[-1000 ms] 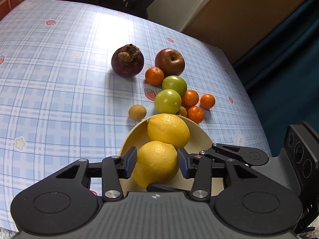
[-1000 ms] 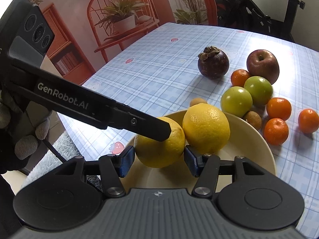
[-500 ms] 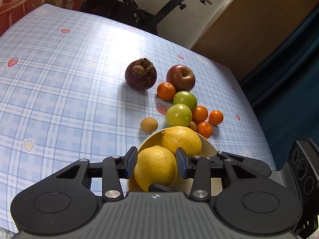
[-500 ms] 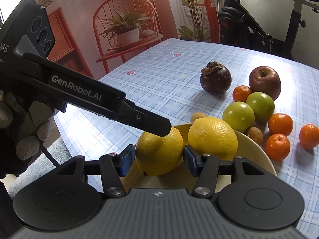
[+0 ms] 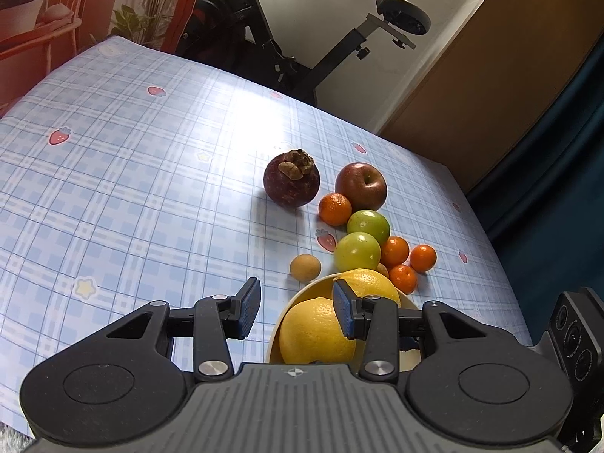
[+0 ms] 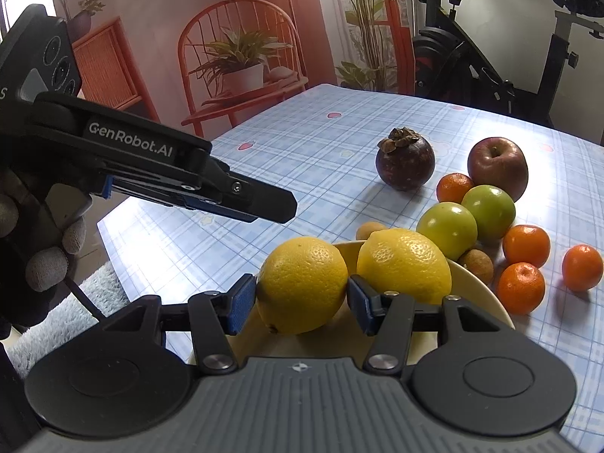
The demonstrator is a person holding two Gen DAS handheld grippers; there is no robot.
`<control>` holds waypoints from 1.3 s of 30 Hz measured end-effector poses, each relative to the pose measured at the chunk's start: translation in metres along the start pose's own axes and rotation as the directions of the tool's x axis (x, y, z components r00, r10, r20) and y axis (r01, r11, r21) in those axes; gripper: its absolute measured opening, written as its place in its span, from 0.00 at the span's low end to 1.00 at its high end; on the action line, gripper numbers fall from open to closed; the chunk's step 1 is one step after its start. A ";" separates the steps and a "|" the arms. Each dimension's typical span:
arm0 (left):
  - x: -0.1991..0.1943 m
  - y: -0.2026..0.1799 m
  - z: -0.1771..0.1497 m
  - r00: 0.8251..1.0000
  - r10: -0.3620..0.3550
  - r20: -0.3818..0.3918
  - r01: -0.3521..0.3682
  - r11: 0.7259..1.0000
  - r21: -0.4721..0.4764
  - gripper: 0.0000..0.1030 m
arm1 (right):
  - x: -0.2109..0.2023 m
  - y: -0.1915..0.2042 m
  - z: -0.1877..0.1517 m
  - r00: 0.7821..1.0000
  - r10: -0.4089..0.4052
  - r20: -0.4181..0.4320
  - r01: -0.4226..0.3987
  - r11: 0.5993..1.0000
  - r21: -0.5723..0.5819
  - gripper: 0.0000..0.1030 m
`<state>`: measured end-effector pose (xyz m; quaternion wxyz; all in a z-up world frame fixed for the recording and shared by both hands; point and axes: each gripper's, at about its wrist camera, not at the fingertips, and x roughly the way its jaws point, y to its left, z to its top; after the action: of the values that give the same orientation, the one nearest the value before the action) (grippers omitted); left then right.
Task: Organize fruits
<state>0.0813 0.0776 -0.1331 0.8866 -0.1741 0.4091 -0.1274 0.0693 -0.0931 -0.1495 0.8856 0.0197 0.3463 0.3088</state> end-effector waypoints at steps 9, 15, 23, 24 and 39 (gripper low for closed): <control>-0.010 -0.002 -0.002 0.999 0.029 0.046 -0.029 1.000 0.007 0.43 | -0.030 -0.008 0.005 0.993 -0.016 0.120 0.013 1.000 0.020 0.52; -0.012 -0.009 -0.003 0.997 0.035 0.071 -0.037 0.999 0.026 0.43 | -0.047 -0.017 0.006 0.981 -0.071 0.182 0.064 0.997 0.040 0.47; -0.013 -0.017 -0.005 0.995 0.023 0.101 -0.028 0.998 0.052 0.43 | -0.062 -0.045 -0.001 0.965 -0.153 0.212 0.130 0.984 0.119 0.39; -0.013 -0.017 -0.005 0.994 0.026 0.102 -0.032 0.998 0.054 0.43 | -0.063 -0.048 -0.002 0.963 -0.164 0.214 0.138 0.982 0.130 0.37; 0.021 -0.015 0.024 0.998 0.035 -0.056 -0.032 0.999 0.043 0.40 | -0.068 -0.089 -0.001 0.960 -0.222 0.171 0.184 0.960 0.211 0.12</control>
<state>0.1113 0.0609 -0.1266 0.8802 -0.1448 0.4341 -0.1260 0.0776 -0.2032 -0.1314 0.9360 0.0993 0.2872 0.1776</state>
